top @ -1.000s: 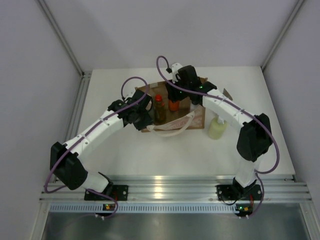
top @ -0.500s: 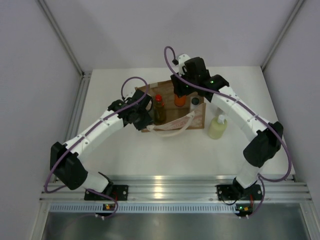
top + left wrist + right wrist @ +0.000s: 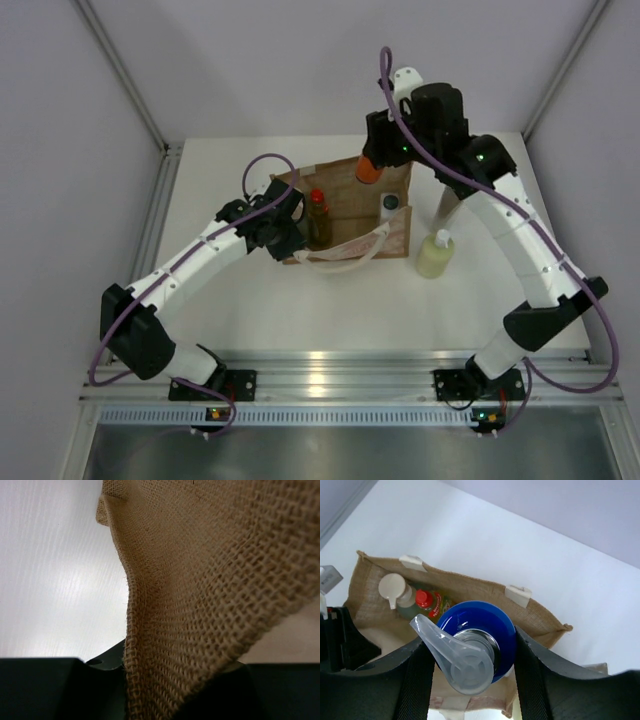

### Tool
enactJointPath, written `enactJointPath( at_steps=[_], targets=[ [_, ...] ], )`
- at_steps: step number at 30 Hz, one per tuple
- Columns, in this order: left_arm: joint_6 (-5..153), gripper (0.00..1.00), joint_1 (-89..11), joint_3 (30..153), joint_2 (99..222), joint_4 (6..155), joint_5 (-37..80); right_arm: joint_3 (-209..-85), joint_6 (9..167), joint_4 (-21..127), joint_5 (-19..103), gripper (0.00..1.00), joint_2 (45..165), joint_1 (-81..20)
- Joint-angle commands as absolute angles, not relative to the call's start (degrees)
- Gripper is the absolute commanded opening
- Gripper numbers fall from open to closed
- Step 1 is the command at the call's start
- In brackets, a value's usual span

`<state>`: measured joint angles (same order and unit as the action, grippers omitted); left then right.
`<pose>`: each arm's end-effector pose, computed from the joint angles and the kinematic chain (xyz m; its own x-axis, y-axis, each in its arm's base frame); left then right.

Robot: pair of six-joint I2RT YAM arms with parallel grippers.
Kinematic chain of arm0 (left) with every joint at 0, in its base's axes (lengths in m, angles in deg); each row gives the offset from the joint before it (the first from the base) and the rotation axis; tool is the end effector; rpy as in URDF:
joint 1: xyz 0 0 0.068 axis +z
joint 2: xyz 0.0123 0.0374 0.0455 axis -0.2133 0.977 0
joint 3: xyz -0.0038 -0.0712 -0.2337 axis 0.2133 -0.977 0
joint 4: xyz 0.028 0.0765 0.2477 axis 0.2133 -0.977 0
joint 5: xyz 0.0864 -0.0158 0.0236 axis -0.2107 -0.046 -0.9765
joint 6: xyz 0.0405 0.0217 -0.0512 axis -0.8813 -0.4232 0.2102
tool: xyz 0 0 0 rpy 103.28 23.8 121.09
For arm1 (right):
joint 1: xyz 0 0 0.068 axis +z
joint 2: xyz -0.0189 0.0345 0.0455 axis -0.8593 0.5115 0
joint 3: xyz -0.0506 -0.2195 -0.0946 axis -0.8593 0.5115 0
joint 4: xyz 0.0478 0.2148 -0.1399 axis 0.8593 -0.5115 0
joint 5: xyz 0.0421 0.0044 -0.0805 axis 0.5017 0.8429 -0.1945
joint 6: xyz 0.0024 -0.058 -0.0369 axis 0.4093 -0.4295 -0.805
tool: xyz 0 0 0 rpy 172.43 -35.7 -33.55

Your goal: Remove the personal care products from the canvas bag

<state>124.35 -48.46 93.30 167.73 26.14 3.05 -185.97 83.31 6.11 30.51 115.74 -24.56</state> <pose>0.2497 -0.1704 0.2579 -0.7860 -0.4985 -0.3656 -0.3758 0.8549 -0.3577 0.2884 0.1944 0.4427 -0.3642 -0.2082 -0.9077 -0.4981 0.8671 0.0009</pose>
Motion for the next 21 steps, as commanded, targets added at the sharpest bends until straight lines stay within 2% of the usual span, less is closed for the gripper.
enactJointPath(
  at_steps=[1,9,17,21],
  targets=[
    [124.6,0.34,-48.4,93.9,166.9,24.6,4.1,-191.4,84.8,7.5,29.2,0.0,109.8,-26.4],
    [124.9,0.34,-48.4,93.1,166.4,24.6,4.6,-189.1,84.7,5.3,29.3,0.0,104.1,-37.5],
    [125.2,0.34,-48.4,93.5,166.4,24.7,5.5,-178.6,83.2,5.8,25.4,0.0,98.9,-52.4],
    [125.3,0.34,-48.4,93.5,166.4,24.7,6.1,-166.5,85.2,15.2,26.8,0.0,95.5,-58.6]
  ],
)
